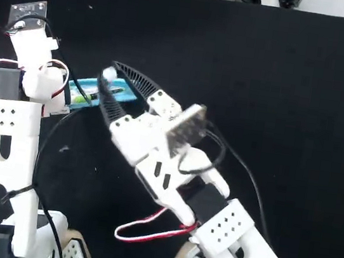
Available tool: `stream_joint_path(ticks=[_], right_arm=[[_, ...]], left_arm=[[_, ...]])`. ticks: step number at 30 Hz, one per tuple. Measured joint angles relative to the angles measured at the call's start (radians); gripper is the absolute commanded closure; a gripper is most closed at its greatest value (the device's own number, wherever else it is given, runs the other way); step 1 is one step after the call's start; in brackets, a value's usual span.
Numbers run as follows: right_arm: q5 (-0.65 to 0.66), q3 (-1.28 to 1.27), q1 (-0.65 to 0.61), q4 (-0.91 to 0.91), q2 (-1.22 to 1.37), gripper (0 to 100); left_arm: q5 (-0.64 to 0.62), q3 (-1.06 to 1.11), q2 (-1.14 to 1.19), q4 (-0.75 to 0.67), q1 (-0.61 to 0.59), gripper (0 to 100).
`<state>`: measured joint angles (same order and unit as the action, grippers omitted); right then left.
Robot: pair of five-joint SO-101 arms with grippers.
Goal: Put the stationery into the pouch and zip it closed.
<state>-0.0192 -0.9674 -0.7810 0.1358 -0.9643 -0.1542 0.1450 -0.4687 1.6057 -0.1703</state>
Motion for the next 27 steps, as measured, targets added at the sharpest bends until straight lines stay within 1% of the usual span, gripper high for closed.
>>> stream_joint_path(ticks=[5,8,10,12,15,17,20,22,25,27], right_arm=[[0.000,0.253,-0.081,0.434,0.000,81.5],[0.000,0.402,-0.084,0.608,0.000,85.4],[0.002,0.463,-0.040,0.657,0.000,87.2],[0.000,0.499,0.037,0.686,0.000,87.4],[0.002,0.512,0.149,0.755,0.000,85.2],[0.000,0.512,0.206,0.841,0.000,83.0],[0.008,0.512,0.226,0.997,0.000,80.5],[0.051,0.512,0.229,1.082,0.000,80.1],[0.138,0.471,0.230,1.109,-0.002,80.2],[0.199,0.394,0.230,1.068,-0.002,80.2]], left_arm=[[0.000,0.003,0.000,0.000,-0.002,97],[0.000,0.003,0.000,0.000,-0.002,97],[0.000,0.003,0.000,0.000,-0.002,97],[0.000,0.003,0.000,0.000,-0.002,97],[0.000,0.003,0.000,0.000,-0.002,97],[0.000,0.003,0.000,0.000,-0.002,97],[0.000,0.003,0.000,0.000,-0.002,97],[0.000,0.003,0.000,0.000,-0.002,97],[0.000,0.003,0.000,0.000,-0.002,97],[0.000,0.003,0.000,0.000,-0.002,97]])
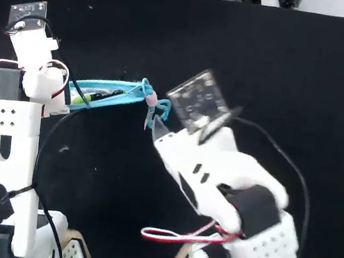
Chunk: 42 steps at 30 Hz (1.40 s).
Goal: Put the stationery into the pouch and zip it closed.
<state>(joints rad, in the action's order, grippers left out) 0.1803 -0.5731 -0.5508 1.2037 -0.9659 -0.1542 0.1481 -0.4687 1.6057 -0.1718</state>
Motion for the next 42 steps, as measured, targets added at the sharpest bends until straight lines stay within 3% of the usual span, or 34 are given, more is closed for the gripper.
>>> stream_joint_path(ticks=[8,13,22,30,35,42], right_arm=[[0.170,-0.370,0.000,-0.416,0.006,80.3],[0.318,-0.454,-0.006,-0.559,0.008,80.4],[0.388,-0.457,-0.060,-0.562,0.008,80.4],[0.388,-0.445,-0.117,-0.511,0.008,80.7],[0.388,-0.443,-0.117,-0.503,0.008,99.2],[0.388,-0.439,-0.115,-0.503,-0.021,98.8]], left_arm=[[0.000,0.000,-0.002,0.002,0.000,97],[0.072,0.000,-0.002,0.002,-0.002,97],[0.253,0.000,-0.002,0.021,-0.029,97],[0.269,0.002,-0.002,0.028,-0.037,97],[0.269,0.005,-0.002,0.028,-0.037,97],[0.270,0.006,-0.002,0.021,-0.043,97]])
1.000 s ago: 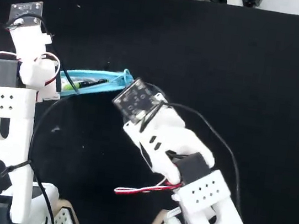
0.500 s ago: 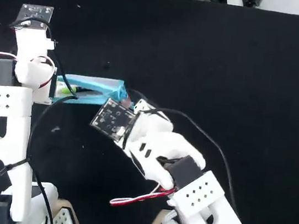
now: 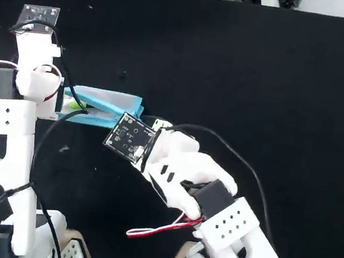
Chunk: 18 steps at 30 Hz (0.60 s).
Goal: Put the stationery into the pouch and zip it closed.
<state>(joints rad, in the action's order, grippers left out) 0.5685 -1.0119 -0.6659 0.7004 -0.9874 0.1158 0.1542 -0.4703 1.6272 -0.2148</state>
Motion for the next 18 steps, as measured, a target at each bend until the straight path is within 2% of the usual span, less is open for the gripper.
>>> stream_joint_path(ticks=[10,18], right_arm=[[0.000,0.020,-0.008,0.129,-0.222,98.8],[-0.006,0.041,-0.112,0.129,-0.232,98.8]], left_arm=[[0.000,0.000,0.000,0.002,-0.002,97],[0.000,0.000,0.000,-0.002,-0.005,97]])
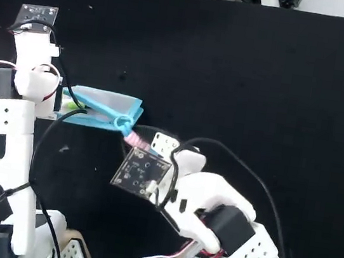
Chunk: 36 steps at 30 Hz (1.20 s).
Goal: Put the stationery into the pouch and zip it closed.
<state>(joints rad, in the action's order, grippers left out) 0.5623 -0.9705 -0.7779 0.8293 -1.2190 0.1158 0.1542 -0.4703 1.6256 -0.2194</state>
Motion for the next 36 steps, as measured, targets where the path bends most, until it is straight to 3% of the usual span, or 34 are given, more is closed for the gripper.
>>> stream_joint_path(ticks=[15,20,36], right_arm=[[-0.072,0.048,-0.035,0.011,-0.002,97.9],[-0.074,0.009,-0.037,0.023,-0.002,82.1],[-0.427,0.072,-0.038,0.087,0.095,84.6]], left_arm=[[0.000,0.000,0.000,0.006,0.002,97],[0.000,0.000,0.000,0.008,0.003,97],[0.000,0.000,0.000,0.008,0.003,97]])
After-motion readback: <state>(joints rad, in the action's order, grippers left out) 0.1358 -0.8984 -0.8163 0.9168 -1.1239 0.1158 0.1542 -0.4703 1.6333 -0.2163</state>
